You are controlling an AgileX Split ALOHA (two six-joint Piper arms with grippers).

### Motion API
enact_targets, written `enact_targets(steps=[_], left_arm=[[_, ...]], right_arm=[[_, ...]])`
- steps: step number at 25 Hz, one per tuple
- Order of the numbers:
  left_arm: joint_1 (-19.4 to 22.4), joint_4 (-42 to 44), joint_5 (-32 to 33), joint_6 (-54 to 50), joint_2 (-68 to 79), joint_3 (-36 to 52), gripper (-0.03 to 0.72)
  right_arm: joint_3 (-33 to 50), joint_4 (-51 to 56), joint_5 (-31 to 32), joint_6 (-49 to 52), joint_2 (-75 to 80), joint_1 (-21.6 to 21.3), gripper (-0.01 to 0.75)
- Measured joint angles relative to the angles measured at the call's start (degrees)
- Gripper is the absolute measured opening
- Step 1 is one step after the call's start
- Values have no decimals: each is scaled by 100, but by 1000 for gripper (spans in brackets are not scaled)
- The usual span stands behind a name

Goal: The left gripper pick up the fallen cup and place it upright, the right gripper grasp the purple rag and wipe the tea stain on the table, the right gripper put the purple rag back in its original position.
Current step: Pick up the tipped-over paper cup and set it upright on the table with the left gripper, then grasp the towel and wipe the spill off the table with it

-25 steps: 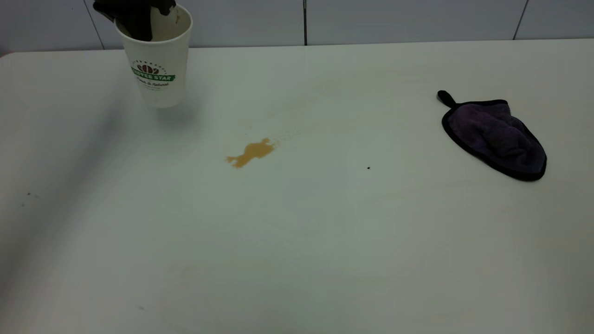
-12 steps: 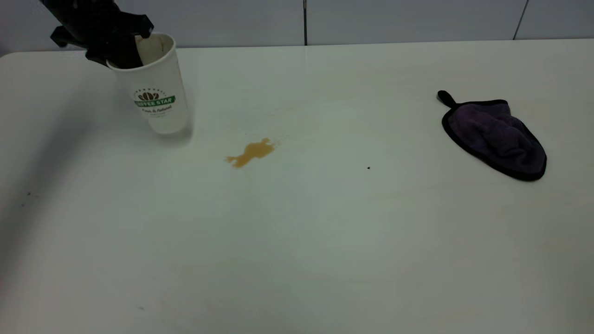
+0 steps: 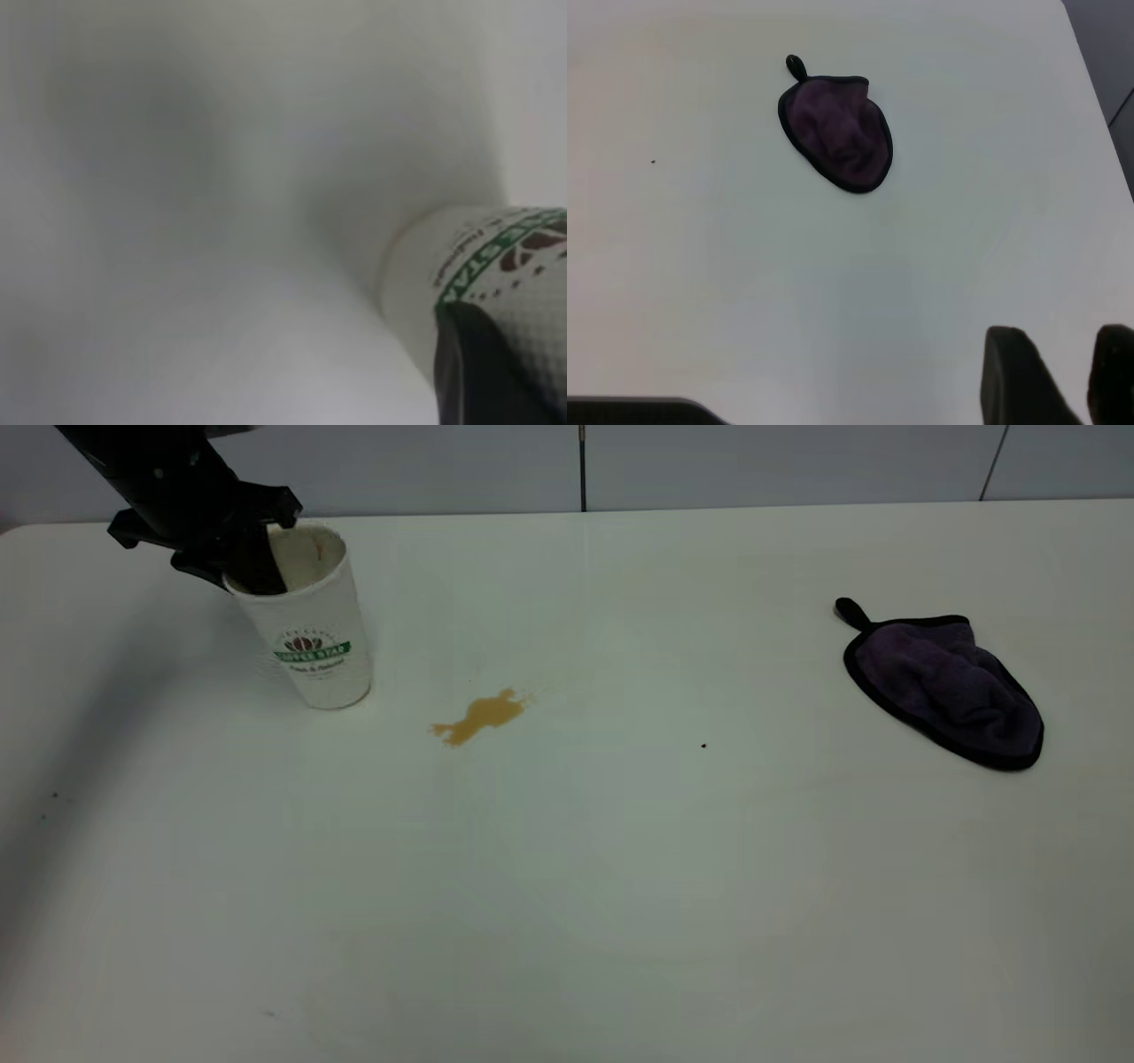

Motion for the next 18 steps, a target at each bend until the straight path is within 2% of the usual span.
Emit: enact_targets(steps=[11, 13, 18], left_arm=[[17, 43, 67, 89, -243, 0, 636], [17, 43, 170, 136, -568, 0, 661], [35, 43, 841, 134, -1567, -18, 647]], right_arm=[[0, 0, 0, 0, 0, 0, 238], [0, 0, 0, 0, 0, 0, 238], [0, 0, 0, 0, 0, 0, 238]])
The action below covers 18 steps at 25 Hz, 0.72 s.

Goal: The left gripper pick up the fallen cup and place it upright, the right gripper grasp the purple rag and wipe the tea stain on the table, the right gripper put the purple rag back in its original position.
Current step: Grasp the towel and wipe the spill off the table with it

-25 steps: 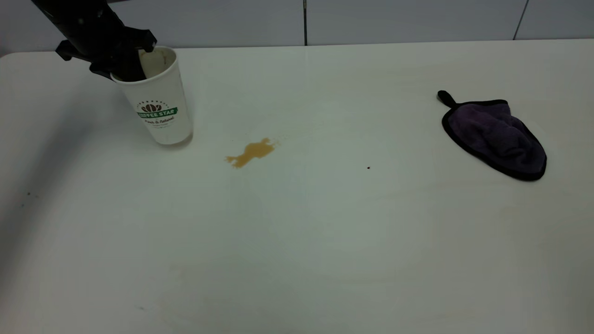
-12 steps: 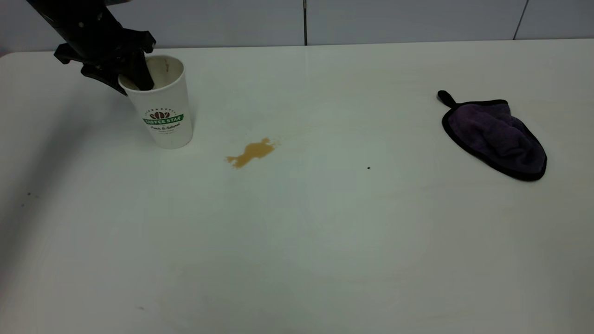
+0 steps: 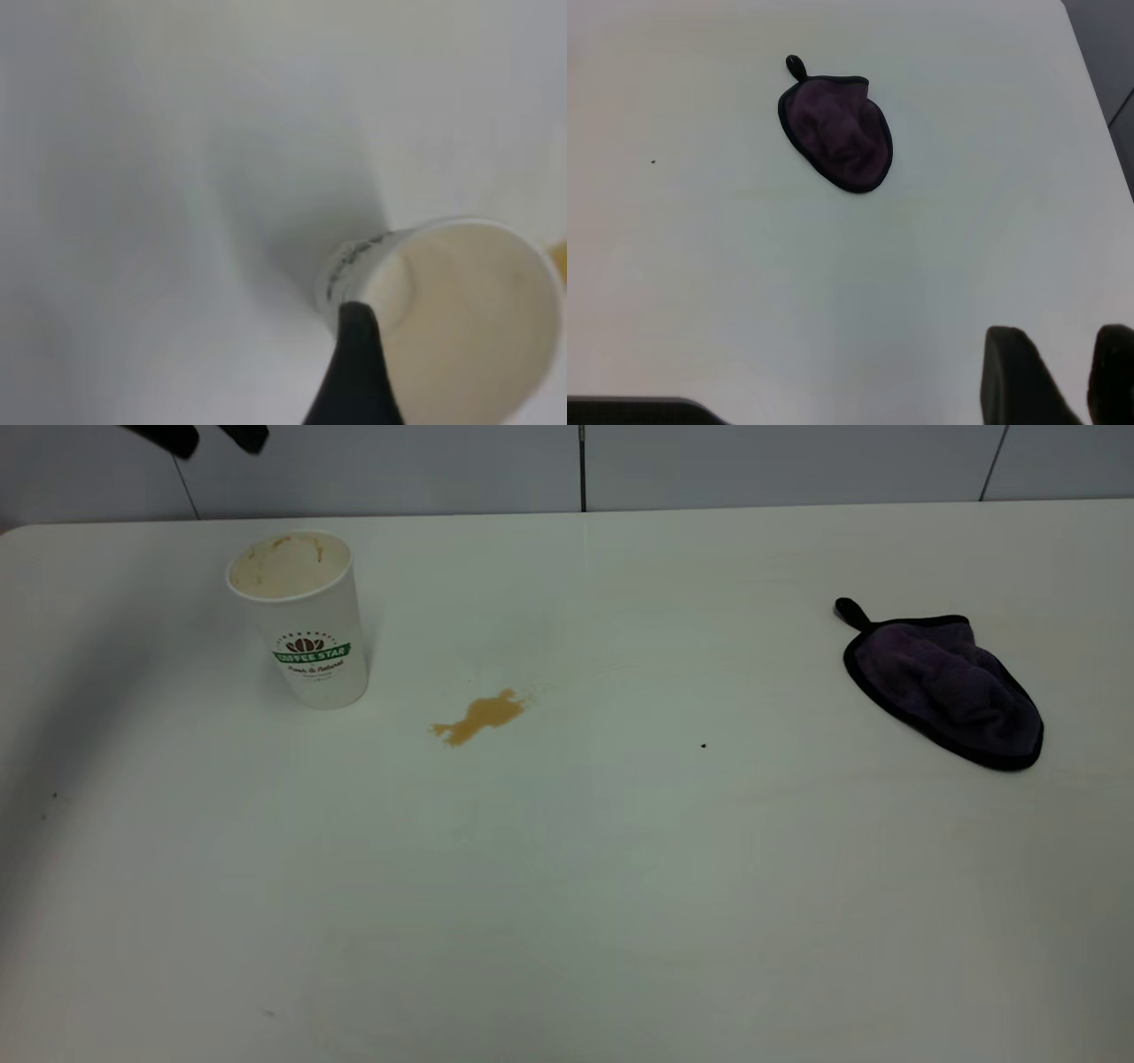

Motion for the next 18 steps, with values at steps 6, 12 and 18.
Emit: enact_targets(steps=[6, 12, 18], left_arm=[[222, 8, 1196, -346, -1100, 0, 636], [430, 374, 2076, -524, -2022, -8, 627], [568, 834, 2076, -767, -2947, 159, 577]], right_arm=[[0, 0, 0, 0, 0, 0, 238], [0, 0, 0, 0, 0, 0, 238], [0, 0, 5, 0, 0, 0, 238]])
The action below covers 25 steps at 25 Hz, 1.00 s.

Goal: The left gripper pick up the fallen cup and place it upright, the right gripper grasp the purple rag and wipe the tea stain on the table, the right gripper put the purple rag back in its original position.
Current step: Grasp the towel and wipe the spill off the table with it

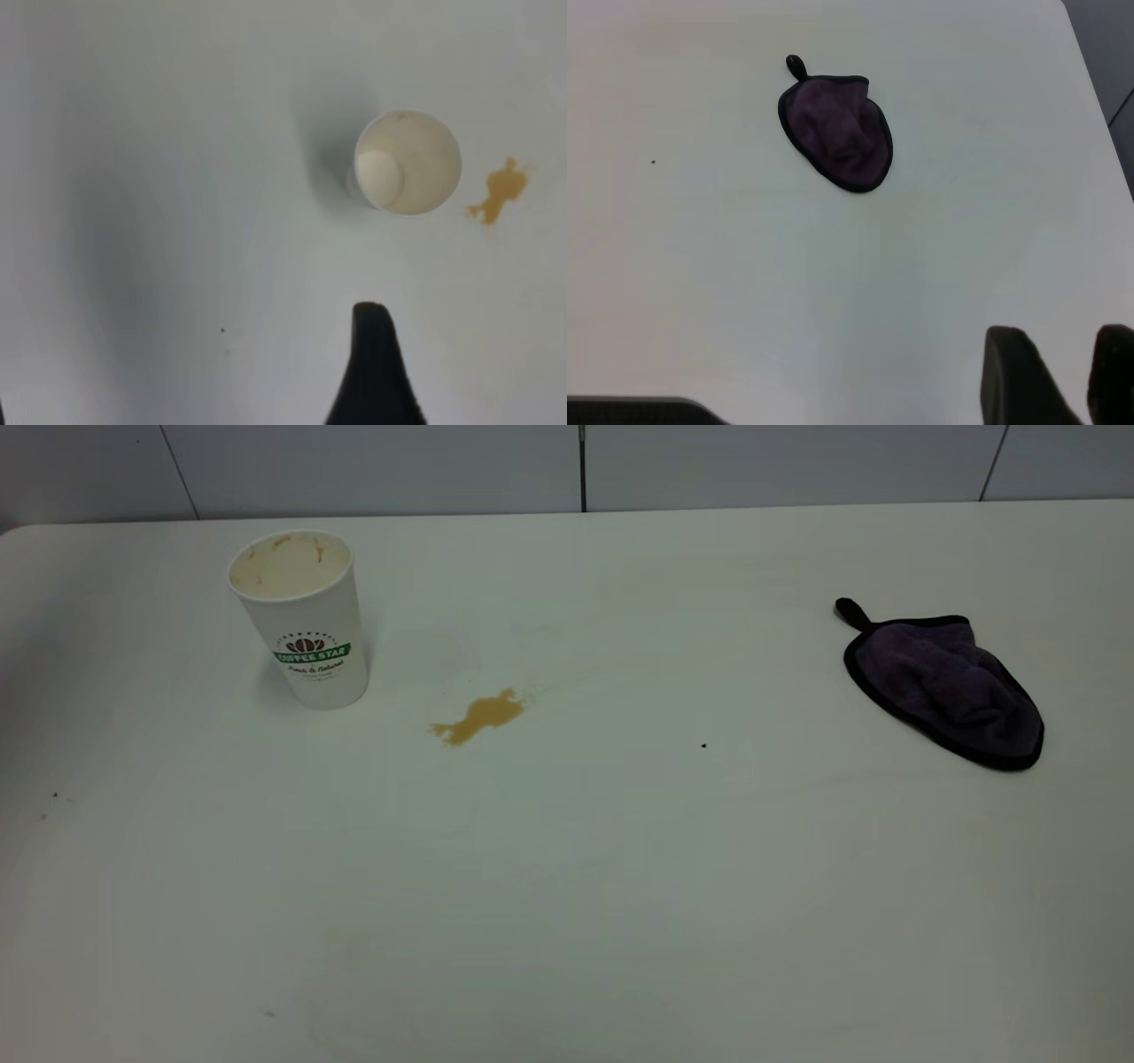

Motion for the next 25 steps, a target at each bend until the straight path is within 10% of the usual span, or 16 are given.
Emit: enact_targets(steps=[25], left_arm=[[0, 450, 0, -876, -5390, 5349, 542]], right_arm=[[0, 0, 0, 0, 0, 0, 238]])
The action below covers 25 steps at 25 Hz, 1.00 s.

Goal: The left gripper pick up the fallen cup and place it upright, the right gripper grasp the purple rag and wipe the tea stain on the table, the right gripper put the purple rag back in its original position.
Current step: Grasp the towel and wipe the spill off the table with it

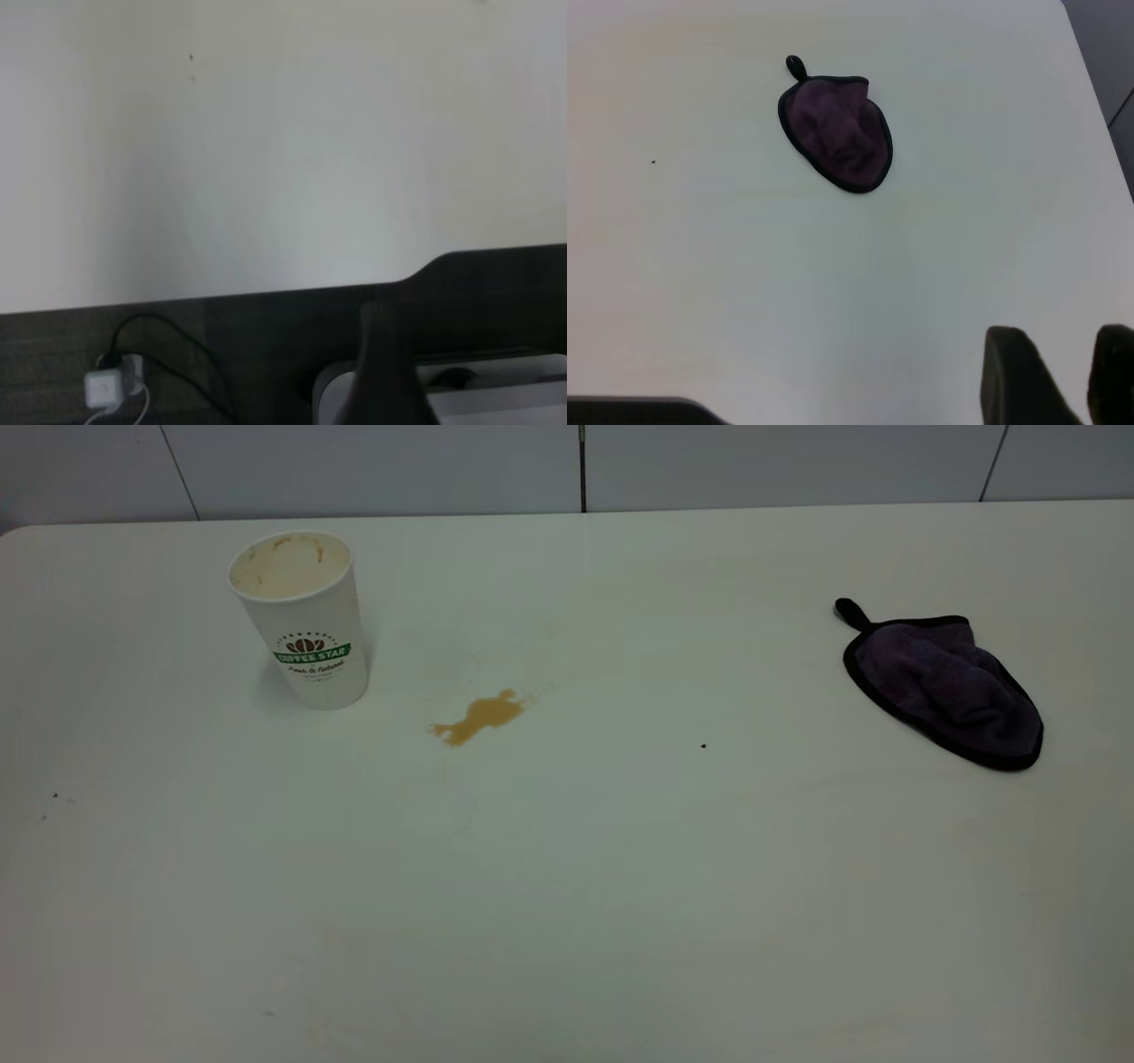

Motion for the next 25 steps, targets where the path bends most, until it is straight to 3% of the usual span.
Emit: enact_targets(steps=[6, 13, 25], left_arm=[[0, 5, -36, -77, -1298, 1222, 542], [0, 5, -213, -77, -2477, 1985, 542], [0, 462, -314, -310, -4065, 2142, 542]], right_arm=[[0, 0, 0, 0, 0, 0, 238], [0, 0, 0, 0, 0, 0, 238], [0, 0, 0, 0, 0, 0, 238]])
